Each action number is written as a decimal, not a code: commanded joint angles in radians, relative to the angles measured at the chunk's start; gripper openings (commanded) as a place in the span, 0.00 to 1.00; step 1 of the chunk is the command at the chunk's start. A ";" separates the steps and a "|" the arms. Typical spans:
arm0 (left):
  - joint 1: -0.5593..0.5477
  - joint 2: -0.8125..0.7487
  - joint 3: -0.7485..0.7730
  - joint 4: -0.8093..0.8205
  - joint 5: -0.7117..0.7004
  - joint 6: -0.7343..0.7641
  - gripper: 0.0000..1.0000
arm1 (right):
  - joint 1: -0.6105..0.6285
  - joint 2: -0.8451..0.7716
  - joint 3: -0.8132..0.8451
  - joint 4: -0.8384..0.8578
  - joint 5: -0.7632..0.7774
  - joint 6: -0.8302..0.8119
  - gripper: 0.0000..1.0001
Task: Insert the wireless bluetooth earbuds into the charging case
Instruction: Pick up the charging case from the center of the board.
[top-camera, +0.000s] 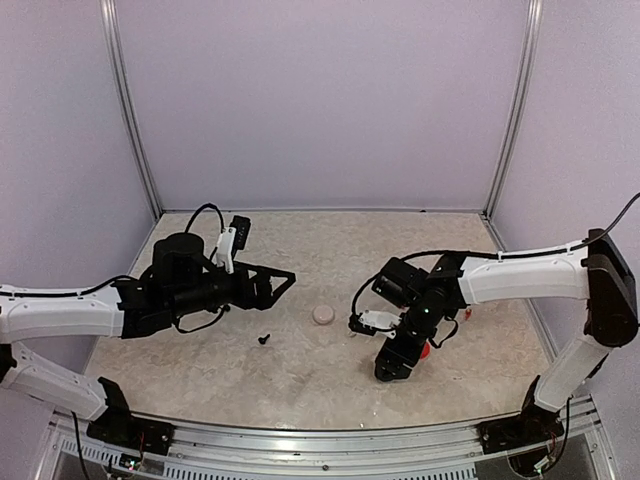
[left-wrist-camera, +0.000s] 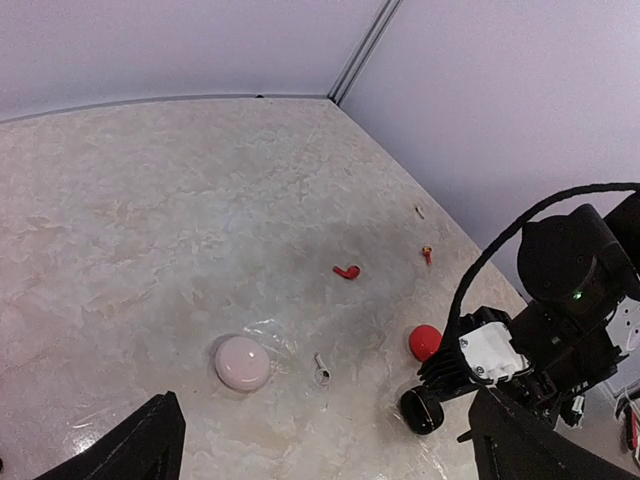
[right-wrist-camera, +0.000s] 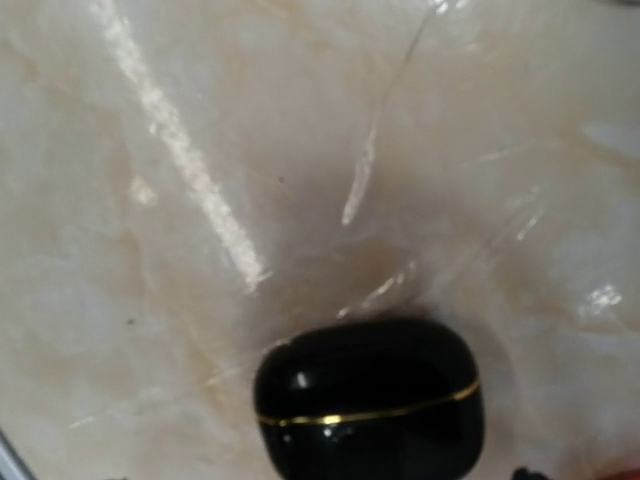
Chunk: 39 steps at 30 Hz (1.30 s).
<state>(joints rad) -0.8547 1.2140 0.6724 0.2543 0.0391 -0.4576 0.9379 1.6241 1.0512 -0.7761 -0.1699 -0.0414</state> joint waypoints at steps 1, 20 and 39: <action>-0.006 -0.023 0.006 0.028 -0.014 0.024 0.99 | 0.012 0.026 0.002 0.005 0.007 -0.044 0.82; 0.129 -0.161 -0.127 0.146 0.053 -0.076 0.99 | 0.055 0.092 -0.030 0.049 0.102 -0.042 0.68; 0.211 -0.157 -0.189 0.126 0.083 -0.156 0.99 | 0.060 0.102 -0.054 0.121 0.153 -0.031 0.54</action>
<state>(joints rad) -0.6678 1.0492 0.5026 0.3672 0.0875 -0.5842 0.9863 1.7081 1.0103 -0.6884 -0.0437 -0.0799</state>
